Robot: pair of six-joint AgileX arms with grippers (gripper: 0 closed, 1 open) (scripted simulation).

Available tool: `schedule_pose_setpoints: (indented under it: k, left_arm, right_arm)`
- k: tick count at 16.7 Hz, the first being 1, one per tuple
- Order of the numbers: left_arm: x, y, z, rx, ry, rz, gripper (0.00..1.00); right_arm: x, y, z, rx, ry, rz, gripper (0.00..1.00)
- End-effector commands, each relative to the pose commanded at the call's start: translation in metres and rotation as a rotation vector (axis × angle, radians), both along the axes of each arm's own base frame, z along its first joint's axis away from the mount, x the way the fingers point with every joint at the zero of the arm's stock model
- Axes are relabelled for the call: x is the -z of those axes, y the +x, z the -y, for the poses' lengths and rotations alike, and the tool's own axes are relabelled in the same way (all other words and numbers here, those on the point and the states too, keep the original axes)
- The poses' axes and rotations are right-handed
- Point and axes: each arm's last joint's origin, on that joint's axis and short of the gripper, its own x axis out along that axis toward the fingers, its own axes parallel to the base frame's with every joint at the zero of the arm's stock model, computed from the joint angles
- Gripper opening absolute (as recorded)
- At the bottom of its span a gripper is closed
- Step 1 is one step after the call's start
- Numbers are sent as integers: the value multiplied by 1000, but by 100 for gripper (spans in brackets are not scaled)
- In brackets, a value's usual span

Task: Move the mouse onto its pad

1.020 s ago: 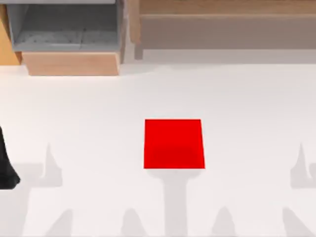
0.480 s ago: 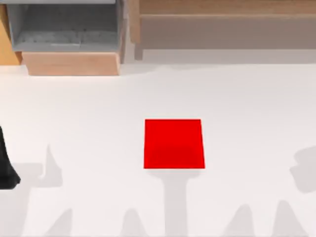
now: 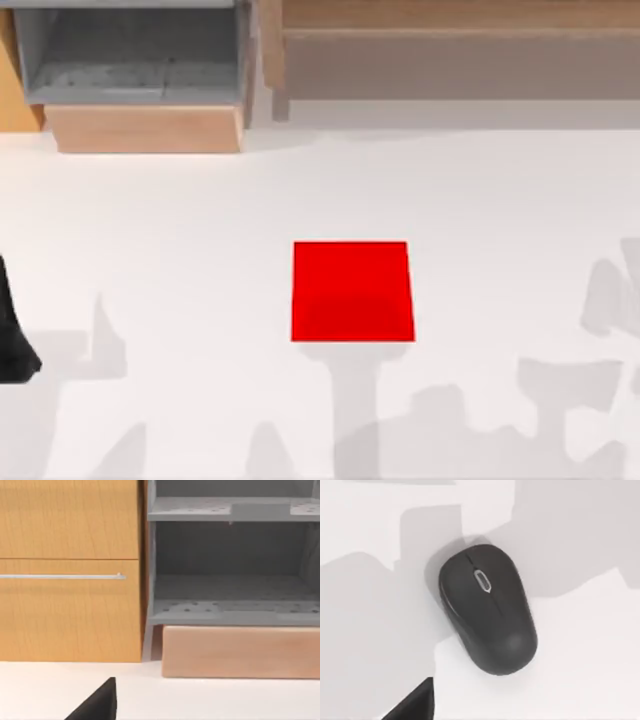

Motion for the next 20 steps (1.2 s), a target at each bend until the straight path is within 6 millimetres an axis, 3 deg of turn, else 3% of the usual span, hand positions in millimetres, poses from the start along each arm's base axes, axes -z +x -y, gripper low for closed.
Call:
schedule_pose_setpoints:
  k: [3,7,14,17,20]
  left_arm:
    - [0,0,0,0,0,0,100]
    - [0,0,0,0,0,0,100]
    - [0,0,0,0,0,0,100]
    - [0,0,0,0,0,0,100]
    - [0,0,0,0,0,0,100]
  right_arm:
    - [4,30,4,-208,-51,-212,100]
    - [6,57,8,-378,-63,-354,100]
    - [8,63,7,-415,-63,-377,100]
    - [27,65,8,-412,-60,-385,100]
    - [60,69,9,-411,-64,-373,100]
